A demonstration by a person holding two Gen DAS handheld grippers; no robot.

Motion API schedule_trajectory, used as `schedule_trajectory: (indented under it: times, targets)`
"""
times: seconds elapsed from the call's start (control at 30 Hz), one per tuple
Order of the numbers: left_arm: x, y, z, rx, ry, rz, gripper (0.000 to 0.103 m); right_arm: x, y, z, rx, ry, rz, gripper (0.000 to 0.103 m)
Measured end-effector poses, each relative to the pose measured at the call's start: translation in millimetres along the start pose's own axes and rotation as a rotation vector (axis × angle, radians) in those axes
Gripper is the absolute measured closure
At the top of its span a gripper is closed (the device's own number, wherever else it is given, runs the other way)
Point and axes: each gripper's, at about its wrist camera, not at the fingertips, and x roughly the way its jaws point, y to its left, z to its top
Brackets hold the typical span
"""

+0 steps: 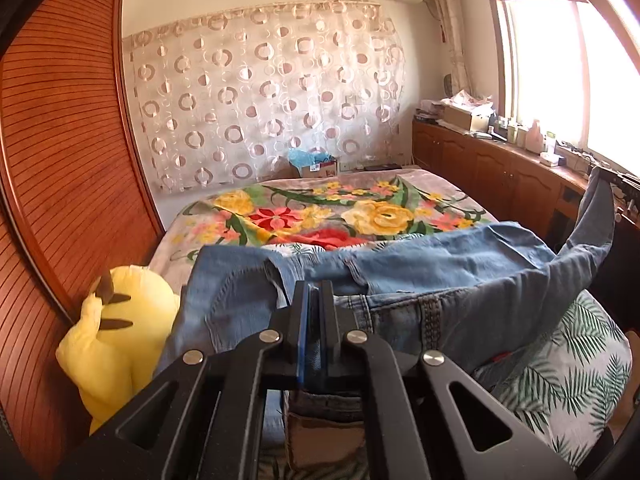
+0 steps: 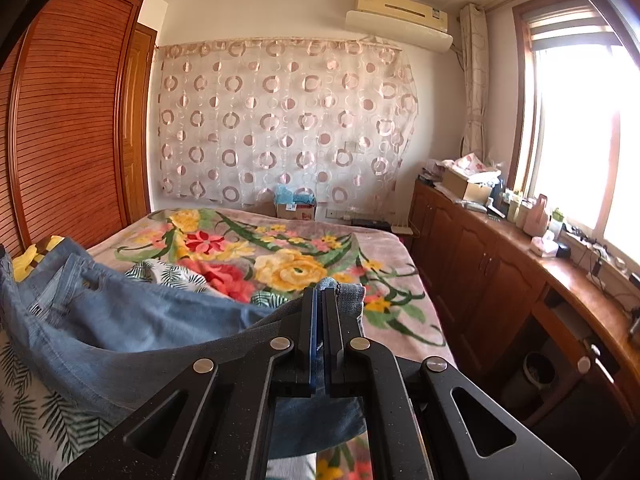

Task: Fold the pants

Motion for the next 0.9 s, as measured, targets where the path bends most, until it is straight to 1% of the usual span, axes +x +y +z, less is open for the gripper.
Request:
schedule_trajectory:
  times: [0.17,0.4,0.53,0.67,0.7,0.9]
  targets:
    - [23.3,8.1,13.2,-0.005,0.009,-0.002,0.098,23.2,0.3,-2.5,-0.017,0.012,-0.006,0.102]
    - [52.4,8.6,23.8,0.009,0.027,-0.001,0.098,47.2,2.4,-4.7,-0.034,0.05,-0.025,0.102]
    - [65.4,9.2,35.7,0.017,0.025,-0.001,0.098,56.8,2.2,9.0,-0.035,0.064,-0.038,0.102]
    - [77.9,9.3,50.7,0.032,0.017,0.003,0.098,60.7,-1.5,17.3,-0.026,0.073,-0.05,0.102]
    - [80.1,10.0,52.3,0.032,0.015,0.003,0.098,60.4,0.3,14.2,-0.022,0.076,-0.052,0.102]
    - [112.2,14.5,66.7,0.046,0.027,0.019,0.098,84.1,5.4,21.0,-0.042,0.131,-0.067,0.102]
